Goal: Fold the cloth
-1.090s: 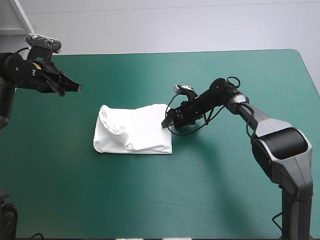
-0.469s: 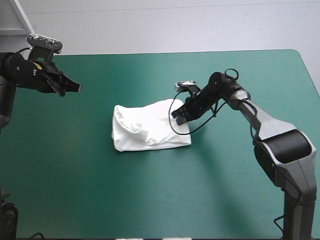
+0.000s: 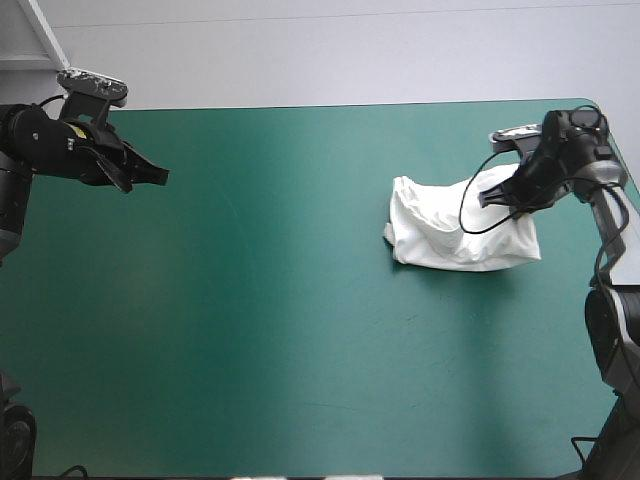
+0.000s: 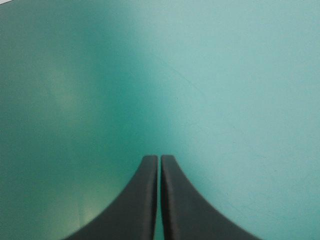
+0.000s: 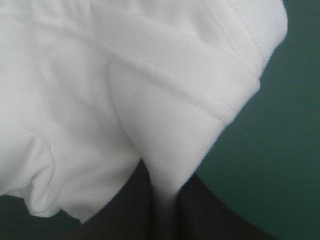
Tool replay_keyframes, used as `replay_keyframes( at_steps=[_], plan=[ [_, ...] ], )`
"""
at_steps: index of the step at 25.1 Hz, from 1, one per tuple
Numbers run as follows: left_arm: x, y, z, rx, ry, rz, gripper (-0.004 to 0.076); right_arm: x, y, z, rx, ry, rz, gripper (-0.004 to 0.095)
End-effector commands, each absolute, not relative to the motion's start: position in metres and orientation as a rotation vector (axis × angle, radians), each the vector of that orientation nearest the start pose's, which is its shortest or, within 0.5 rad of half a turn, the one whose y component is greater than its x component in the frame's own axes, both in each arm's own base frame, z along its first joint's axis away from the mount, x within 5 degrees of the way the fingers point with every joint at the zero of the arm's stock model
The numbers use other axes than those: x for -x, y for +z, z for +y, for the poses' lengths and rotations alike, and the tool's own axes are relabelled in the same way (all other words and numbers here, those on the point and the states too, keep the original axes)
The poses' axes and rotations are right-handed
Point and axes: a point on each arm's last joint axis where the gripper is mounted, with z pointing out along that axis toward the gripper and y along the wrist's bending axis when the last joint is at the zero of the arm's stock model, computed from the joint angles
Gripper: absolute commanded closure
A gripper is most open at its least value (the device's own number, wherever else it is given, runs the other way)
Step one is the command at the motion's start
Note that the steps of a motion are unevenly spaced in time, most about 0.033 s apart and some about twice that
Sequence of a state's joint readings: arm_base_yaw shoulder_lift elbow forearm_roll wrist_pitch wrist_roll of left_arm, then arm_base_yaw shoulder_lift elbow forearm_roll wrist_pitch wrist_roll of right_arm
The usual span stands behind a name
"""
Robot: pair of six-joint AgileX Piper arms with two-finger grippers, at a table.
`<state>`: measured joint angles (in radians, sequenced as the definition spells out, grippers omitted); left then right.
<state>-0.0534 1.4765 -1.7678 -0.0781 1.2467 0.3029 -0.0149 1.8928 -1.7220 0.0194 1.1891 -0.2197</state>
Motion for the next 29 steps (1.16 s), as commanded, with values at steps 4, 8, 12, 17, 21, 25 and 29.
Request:
replay_keyframes(
  at_steps=[4,8,12,17,21,25,29],
  plan=[
    [-0.284,0.471,-0.024,-0.43,0.01,2.294,0.0705,-0.389,0.325,-0.061,0.078,-0.149,2.756,0.0905],
    [-0.286,0.473,-0.024,-0.425,0.013,2.273,0.0705,-0.385,0.315,-0.073,0.043,-0.129,2.792,0.0905],
    [-0.286,0.473,-0.024,-0.423,0.014,2.265,0.0705,-0.384,0.313,-0.076,0.056,-0.175,2.804,0.0702],
    [-0.278,0.49,-0.023,-0.396,0.037,2.152,0.0705,-0.37,0.358,-0.078,-0.039,-0.25,2.674,0.0013],
    [-0.261,0.508,-0.022,-0.339,0.029,2.056,0.0705,-0.351,0.401,-0.064,-0.072,-0.114,2.537,0.009],
    [-0.238,0.526,-0.017,-0.271,0.053,1.967,0.0705,-0.331,0.443,-0.037,-0.029,0.189,2.375,0.0686],
    [-0.212,0.54,-0.009,-0.208,0.113,1.92,0.0705,-0.308,0.485,-0.002,0.175,0.415,2.142,0.0904]
  ],
)
